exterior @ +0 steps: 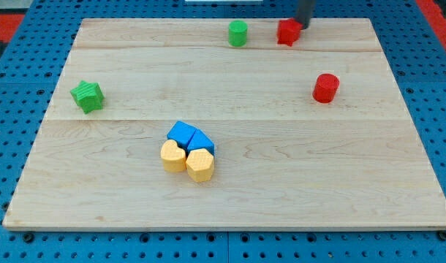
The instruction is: Move the red star into the green star
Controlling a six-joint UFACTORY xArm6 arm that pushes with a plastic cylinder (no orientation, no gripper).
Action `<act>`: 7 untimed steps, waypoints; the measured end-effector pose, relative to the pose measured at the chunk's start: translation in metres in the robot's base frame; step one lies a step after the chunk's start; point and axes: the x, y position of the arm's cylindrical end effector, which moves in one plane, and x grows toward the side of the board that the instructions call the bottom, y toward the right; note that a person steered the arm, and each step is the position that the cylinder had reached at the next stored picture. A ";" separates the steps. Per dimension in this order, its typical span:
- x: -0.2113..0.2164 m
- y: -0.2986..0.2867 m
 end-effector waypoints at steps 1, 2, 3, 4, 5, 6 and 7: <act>0.006 -0.033; -0.008 -0.017; 0.006 -0.016; 0.030 -0.048; 0.052 -0.057; 0.073 -0.086; 0.077 -0.043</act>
